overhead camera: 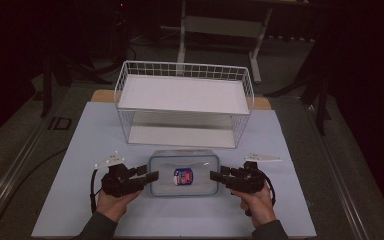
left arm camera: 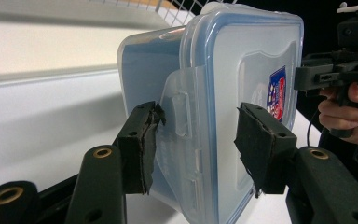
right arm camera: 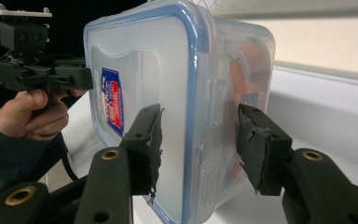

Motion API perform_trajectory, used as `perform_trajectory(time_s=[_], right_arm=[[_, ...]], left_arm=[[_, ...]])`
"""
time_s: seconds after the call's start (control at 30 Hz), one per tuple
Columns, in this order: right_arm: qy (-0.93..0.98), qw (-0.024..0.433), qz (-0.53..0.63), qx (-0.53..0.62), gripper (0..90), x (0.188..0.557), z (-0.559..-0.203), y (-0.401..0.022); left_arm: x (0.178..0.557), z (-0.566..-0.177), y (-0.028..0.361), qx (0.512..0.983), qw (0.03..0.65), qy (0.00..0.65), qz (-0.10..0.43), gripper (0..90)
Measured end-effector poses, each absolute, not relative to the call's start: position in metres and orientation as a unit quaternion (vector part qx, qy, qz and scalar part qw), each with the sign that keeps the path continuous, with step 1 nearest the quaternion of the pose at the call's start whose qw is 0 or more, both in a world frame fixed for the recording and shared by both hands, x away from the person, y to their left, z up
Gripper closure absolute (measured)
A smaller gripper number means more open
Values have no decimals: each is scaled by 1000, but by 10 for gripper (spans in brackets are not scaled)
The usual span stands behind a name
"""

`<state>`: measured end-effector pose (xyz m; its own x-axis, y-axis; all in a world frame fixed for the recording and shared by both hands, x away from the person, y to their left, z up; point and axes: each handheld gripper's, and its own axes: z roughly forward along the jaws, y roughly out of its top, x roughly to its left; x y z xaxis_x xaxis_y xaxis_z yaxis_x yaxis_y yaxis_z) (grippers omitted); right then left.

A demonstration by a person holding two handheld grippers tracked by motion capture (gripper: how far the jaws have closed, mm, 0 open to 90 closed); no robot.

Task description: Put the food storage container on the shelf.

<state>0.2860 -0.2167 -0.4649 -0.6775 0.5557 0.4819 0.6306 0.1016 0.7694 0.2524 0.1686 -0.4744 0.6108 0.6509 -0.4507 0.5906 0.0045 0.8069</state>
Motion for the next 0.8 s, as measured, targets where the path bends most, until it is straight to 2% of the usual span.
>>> perform_trajectory(time_s=[0.57,0.8], right_arm=[[-736,8,-555,-387,515,282,-438,-212],[-730,3,-567,-381,515,285,-425,-210]], left_arm=[[255,-448,175,701,573,421,48,488],[259,-425,176,704,576,411,63,489]])
